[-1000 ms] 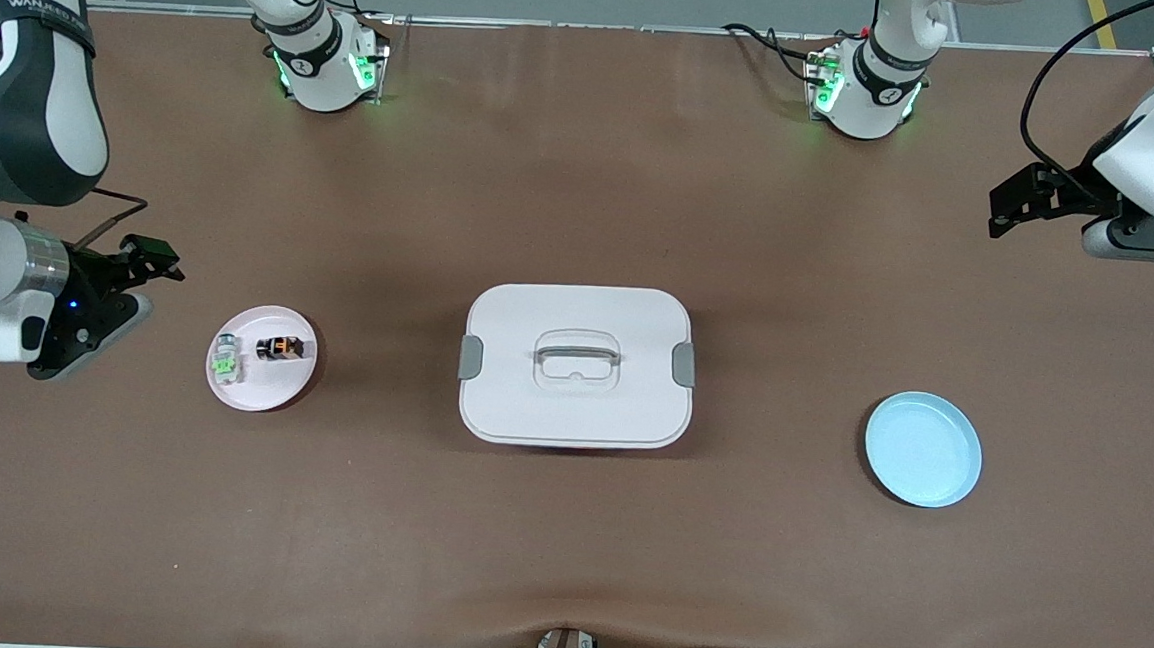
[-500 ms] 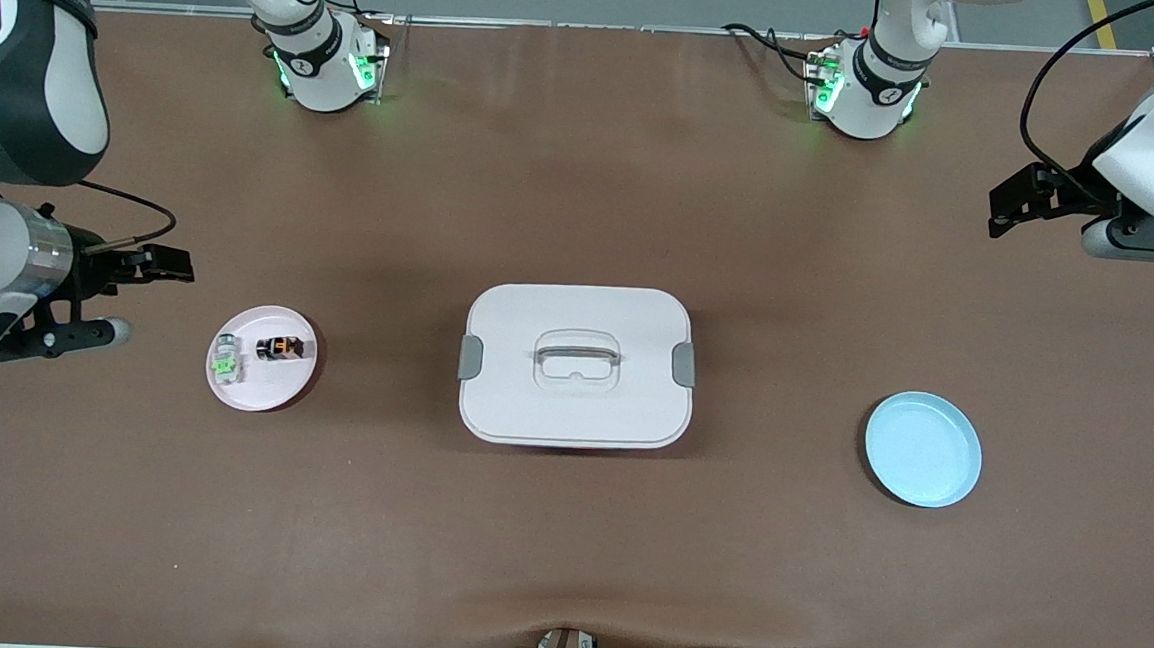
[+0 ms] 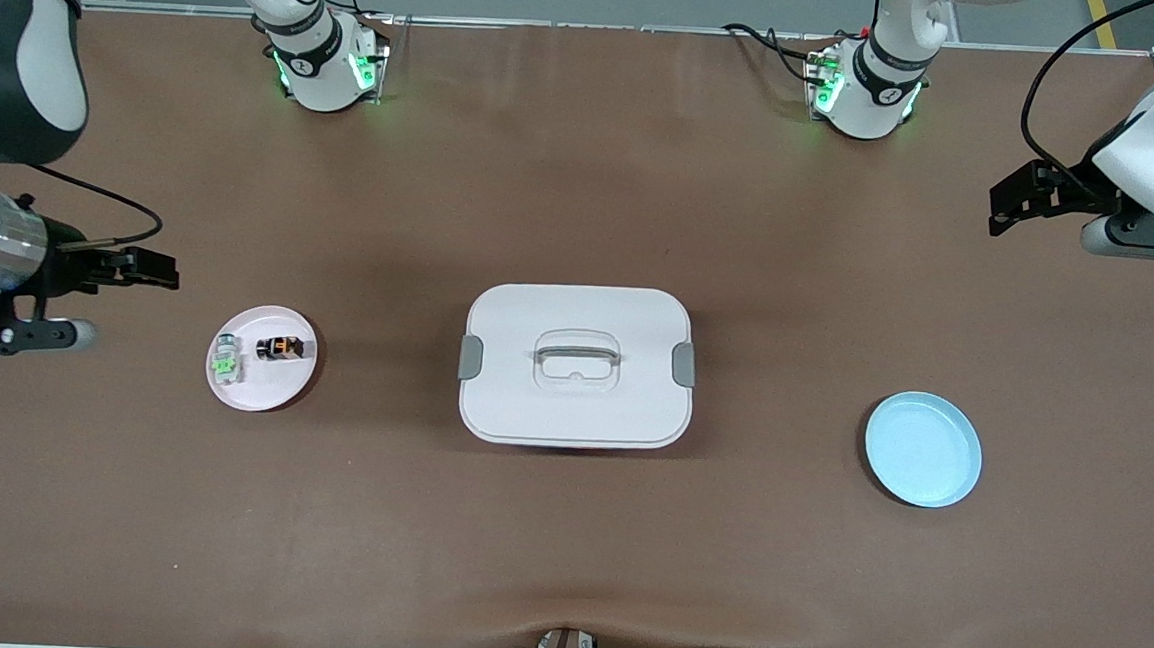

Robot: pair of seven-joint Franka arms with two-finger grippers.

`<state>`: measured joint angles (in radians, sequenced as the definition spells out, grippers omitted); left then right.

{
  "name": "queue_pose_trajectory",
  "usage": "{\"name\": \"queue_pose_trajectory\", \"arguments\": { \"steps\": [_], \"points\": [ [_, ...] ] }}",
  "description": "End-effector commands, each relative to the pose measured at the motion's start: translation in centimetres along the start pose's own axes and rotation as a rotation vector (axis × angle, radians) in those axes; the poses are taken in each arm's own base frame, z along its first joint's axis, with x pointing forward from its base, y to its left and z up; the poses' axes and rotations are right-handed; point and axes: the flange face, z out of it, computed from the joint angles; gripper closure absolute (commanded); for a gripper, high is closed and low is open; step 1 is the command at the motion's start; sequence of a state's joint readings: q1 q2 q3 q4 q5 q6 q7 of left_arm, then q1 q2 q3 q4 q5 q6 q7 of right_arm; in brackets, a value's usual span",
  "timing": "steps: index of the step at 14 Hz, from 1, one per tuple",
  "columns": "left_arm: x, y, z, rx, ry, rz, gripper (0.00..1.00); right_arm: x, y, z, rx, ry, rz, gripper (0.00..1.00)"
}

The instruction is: Transfer orange switch to right arm and place

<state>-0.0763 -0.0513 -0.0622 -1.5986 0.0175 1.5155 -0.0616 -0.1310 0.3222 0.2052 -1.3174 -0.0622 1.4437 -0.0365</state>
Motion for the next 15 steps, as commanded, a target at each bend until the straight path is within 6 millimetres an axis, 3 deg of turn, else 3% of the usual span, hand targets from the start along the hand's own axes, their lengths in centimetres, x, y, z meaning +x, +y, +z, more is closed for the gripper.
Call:
{"name": "queue_pose_trajectory", "arguments": {
  "steps": [1,3,5,10,12,15],
  "points": [
    [-0.9,0.1,-0.8,-0.012,0.01,0.02,0.0,-0.8,0.7,-2.7,-0.008,0.027,0.032,0.0],
    [-1.1,0.1,-0.9,-0.011,0.01,0.02,0.0,-2.0,1.5,-5.5,-0.009,0.049,0.047,0.0],
    [-1.2,0.0,-1.0,-0.011,0.011,0.018,0.0,-2.6,2.1,-6.8,-0.006,0.058,0.057,0.0],
    [-0.9,-0.1,-0.6,-0.012,0.005,0.017,0.0,-3.9,3.4,-8.3,-0.001,0.078,0.079,0.0],
    [-1.0,-0.1,-0.6,-0.012,0.006,0.017,0.0,-4.2,4.7,-8.3,0.005,0.078,0.099,0.0],
    [-1.0,0.0,-0.7,-0.011,0.007,0.019,0.0,-4.4,5.0,-8.3,0.005,0.072,0.107,0.0]
  ]
}}
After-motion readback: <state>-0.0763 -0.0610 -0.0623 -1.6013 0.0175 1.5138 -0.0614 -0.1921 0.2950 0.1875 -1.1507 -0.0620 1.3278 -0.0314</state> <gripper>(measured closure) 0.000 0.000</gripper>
